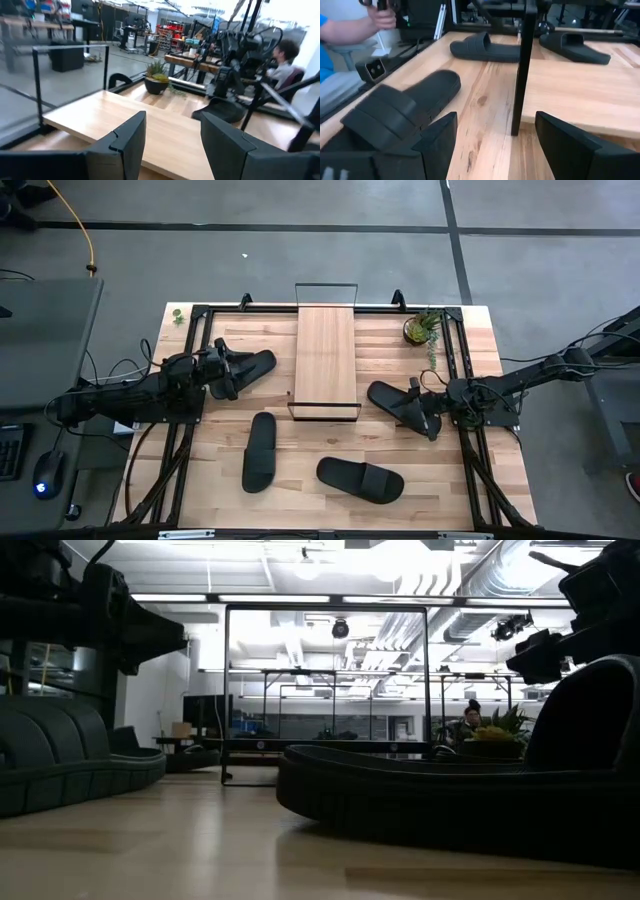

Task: Pick and place slides into the shelf
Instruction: Put the top right black slipper on the shelf

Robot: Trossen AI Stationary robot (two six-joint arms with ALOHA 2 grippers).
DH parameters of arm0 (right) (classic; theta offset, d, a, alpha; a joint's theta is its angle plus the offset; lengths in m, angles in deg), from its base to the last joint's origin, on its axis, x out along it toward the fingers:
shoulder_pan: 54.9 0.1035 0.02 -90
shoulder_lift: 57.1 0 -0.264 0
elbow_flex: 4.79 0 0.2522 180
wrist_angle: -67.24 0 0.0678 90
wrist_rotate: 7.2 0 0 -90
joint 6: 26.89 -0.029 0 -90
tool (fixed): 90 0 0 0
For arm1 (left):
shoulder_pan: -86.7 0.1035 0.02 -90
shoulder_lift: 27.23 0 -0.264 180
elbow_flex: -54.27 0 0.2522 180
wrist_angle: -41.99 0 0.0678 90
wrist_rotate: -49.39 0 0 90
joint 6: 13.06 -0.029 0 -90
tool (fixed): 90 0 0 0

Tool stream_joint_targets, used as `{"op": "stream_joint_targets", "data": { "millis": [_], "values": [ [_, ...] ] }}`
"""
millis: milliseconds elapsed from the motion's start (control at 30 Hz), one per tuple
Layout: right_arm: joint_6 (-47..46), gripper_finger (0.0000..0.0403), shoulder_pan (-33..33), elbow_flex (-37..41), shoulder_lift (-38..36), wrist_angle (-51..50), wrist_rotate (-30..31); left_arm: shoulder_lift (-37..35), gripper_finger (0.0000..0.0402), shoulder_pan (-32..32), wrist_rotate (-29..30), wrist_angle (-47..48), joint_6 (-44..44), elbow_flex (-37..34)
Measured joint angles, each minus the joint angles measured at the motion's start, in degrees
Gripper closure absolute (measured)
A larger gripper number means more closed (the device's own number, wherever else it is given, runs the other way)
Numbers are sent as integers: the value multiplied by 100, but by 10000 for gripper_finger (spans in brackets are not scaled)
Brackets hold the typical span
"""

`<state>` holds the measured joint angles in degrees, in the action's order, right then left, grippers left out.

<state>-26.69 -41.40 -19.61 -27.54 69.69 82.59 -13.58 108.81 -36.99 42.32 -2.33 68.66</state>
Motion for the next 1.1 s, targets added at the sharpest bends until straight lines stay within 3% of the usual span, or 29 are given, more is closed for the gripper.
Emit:
{"op": "stream_joint_targets", "data": {
  "millis": [133, 667, 900, 1000, 1100],
  "values": [
    [-100, 144, 0, 0, 0, 657, 0, 0, 229, 0, 0, -6, 328, 0],
    [1807, 144, 0, -2, -2, 3629, 163, -1, 229, 0, 455, -1314, 1362, 0],
    [1764, 144, 0, -2, -37, 4131, 1128, 0, 229, 0, 890, -1347, 1996, 0],
    [1575, 144, 0, -2, -37, 4054, 1573, 11, 229, 2, 867, -1296, 2268, 0],
    [1484, 144, 0, -2, -33, 3874, 1642, 11, 229, 0, 706, -1298, 2277, 0]
  ]
}}
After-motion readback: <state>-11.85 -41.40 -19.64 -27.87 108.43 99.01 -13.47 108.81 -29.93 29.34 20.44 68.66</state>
